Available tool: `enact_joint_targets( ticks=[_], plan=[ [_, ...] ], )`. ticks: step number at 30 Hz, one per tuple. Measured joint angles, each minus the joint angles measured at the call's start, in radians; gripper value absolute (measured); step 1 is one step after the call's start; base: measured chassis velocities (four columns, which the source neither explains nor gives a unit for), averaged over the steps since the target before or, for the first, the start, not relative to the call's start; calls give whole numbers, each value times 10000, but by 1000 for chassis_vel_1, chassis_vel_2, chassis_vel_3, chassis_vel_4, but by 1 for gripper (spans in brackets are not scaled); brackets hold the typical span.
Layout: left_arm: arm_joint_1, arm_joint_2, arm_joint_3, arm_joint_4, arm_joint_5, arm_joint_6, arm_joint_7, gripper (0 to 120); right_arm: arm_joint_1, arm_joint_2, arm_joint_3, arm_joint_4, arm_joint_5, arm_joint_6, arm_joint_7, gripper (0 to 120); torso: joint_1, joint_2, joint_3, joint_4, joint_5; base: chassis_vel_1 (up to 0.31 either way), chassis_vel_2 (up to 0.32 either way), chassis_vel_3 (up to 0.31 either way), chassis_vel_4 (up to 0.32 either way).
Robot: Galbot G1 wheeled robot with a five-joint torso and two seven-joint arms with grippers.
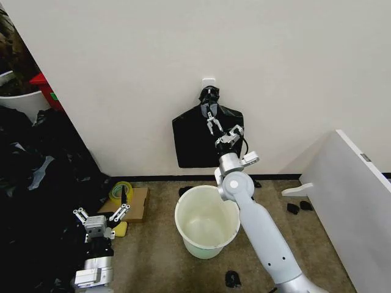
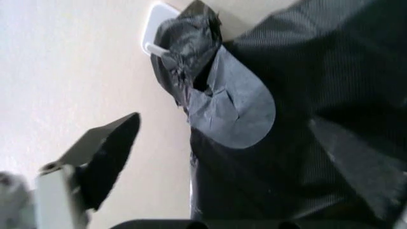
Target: Place the garbage bag over the trash bin.
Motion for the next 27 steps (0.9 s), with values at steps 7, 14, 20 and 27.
enact_joint_targets(
  ticks=[7,14,20,27],
  plan=[
    [-120,-4,44,167,-16,7,-57,100,178,157,25,-381,-252,1,-110,73,0,0,0,0,0,0,0,0,0],
    [-188,-77,107,279,-4,7,-68,100,369,204,117,-462,-312,47,-387,43,0,0,0,0,0,0,0,0,0],
    [-195,-93,107,301,22,7,-93,100,365,230,169,-482,-433,86,-566,23,-1,0,-1,1,1,0,0,0,0],
    [-196,-118,118,326,64,-1,-153,100,277,202,207,-602,-611,204,-886,0,-1,0,0,0,1,0,0,0,0]
  ],
)
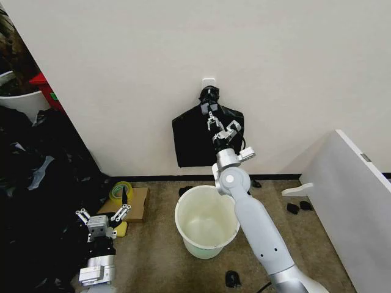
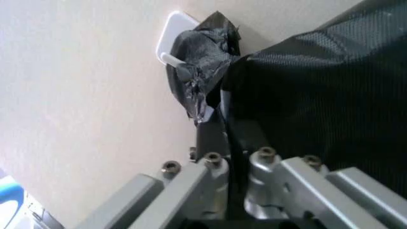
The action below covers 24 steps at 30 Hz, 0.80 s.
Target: Place the garbage bag over the trash bin.
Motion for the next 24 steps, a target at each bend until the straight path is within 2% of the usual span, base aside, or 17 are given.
enact_joint_targets(
  ticks=[8,11,13,14,16,18,24],
  plan=[
    [-19,1,-9,0,7,-6,-65,100,-649,-322,-166,469,-37,134,-440,0,0,0,0,2,0,0,0,0,0],
    [-21,40,-73,-1,1,-39,-163,100,-1855,-1098,-514,1405,-112,222,-740,0,-1,0,-1,-7,2,0,0,0,0],
    [-28,44,-78,-1,-1,-47,-180,100,-2065,-1235,-552,1589,-143,241,-790,0,0,0,-1,-1,3,0,0,0,0],
    [-36,52,-96,5,-11,-73,-239,100,-2747,-1632,-635,2111,-259,307,-950,0,0,0,-1,-2,1,0,0,0,0],
    [-36,51,-97,11,-13,-76,-255,100,-2950,-1737,-653,2254,-305,326,-995,0,0,0,-1,-1,-1,0,0,0,0],
    [-52,49,-73,21,-14,-85,-275,100,-3773,-2135,-676,2783,-647,428,-1290,0,-1,1,-2,0,-1,0,0,0,0],
    [-58,23,-4,0,-2,-89,-279,100,-4854,-2468,-702,2986,-1490,624,-1869,0,-1,1,-2,-1,0,0,0,0,0]
  ],
)
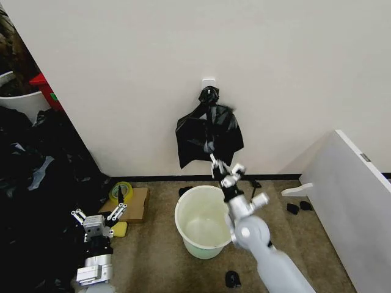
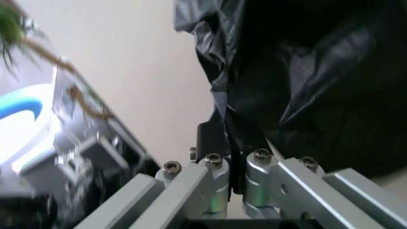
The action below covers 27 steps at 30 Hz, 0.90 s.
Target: Place the garbage bag over the trash bin.
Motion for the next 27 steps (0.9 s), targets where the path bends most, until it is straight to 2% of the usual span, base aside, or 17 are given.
enact_joint_targets(
  ticks=[5,11,15,16,19,27],
  plan=[
    [85,7,-26,-60,15,-81,-21,100,-1026,-226,-84,-151,-1100,268,-1137,0,0,0,1,1,0,0,0,0,0],
    [154,37,-99,-93,15,-131,-67,100,-1253,-239,7,-475,-1457,353,-2231,0,0,0,1,2,0,0,0,0,0],
    [191,74,-182,-136,4,-153,-115,100,-1387,-174,389,-1139,-1998,404,-3960,0,0,0,2,1,0,0,0,0,0],
    [191,74,-182,-136,4,-153,-115,100,-1387,-174,389,-1139,-1998,404,-3960,0,0,0,2,1,0,0,0,0,0],
    [221,81,-199,-150,-3,-194,-148,100,-1471,-87,667,-1716,-2394,472,-5039,0,1,0,2,1,0,0,0,0,0],
    [218,105,-190,-113,-2,-219,-161,100,-1380,137,870,-2262,-2692,842,-5069,0,1,0,2,1,-1,0,0,0,0]
  ],
)
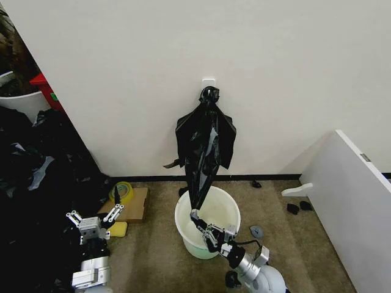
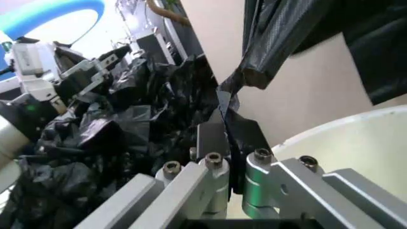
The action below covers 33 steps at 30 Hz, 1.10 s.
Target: Place the garbage bag over the trash bin.
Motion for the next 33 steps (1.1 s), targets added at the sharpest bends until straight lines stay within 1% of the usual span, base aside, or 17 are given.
enact_joint_targets(
  ticks=[7,9,10,11,14,15,16,17,18,19,20,22,24,27,28,32,33],
  plan=[
    [-27,38,-8,23,-14,0,-6,100,117,60,113,212,-191,415,625,0,0,0,0,1,0,0,0,0,0],
    [-44,44,-1,41,-16,3,-6,100,185,67,184,287,-1358,1270,1604,11,0,0,1,0,0,0,0,0,0],
    [-44,44,-1,41,-16,3,-6,100,185,67,184,287,-1358,1270,1604,11,0,0,1,0,0,0,0,0,0],
    [-51,47,1,48,-17,4,-6,100,207,73,212,288,-1886,1581,1993,15,0,0,0,1,0,0,0,0,0],
    [-77,53,13,79,-19,10,-6,100,249,62,264,396,-4081,2167,4220,30,0,0,1,0,0,0,0,0,0],
    [-77,53,13,79,-19,10,-6,100,249,62,264,396,-4081,2167,4220,30,0,0,1,0,0,0,0,0,0],
    [-80,53,21,90,-20,11,-6,100,276,38,242,463,-4555,2174,4985,34,0,0,0,0,0,0,0,0,0],
    [-81,53,23,92,-20,12,-6,100,283,34,238,476,-4629,2168,5116,34,0,0,1,0,0,0,0,0,0],
    [-86,51,35,116,-19,14,-6,100,371,19,183,606,-5256,1934,6346,43,0,0,1,0,1,0,0,0,0],
    [-86,51,35,116,-19,14,-6,100,371,19,183,606,-5256,1934,6346,43,0,0,1,0,1,0,0,0,0],
    [-89,49,39,129,-19,15,-6,100,428,17,166,661,-5504,1748,6874,46,0,0,1,0,1,0,0,0,0],
    [-118,42,44,195,-17,18,-6,100,600,16,149,771,-6050,1150,8047,57,0,0,1,1,0,0,0,0,0],
    [-124,41,45,203,-16,18,-6,100,621,15,144,777,-6077,1101,8135,59,0,0,0,0,0,0,0,0,0],
    [-223,25,75,337,-4,42,2,100,1002,-71,-133,882,-6137,698,8562,76,0,0,0,-1,0,0,0,0,0],
    [-223,25,75,337,-4,42,2,100,1002,-71,-133,882,-6137,698,8562,76,0,0,0,-1,0,0,0,0,0],
    [-344,-34,140,482,20,73,15,100,1538,-35,-515,1000,-6666,210,8883,94,0,0,1,1,0,0,0,0,0],
    [-344,-34,140,482,20,73,15,100,1538,-35,-515,1000,-6666,210,8883,94,0,0,1,1,0,0,0,0,0]
  ],
)
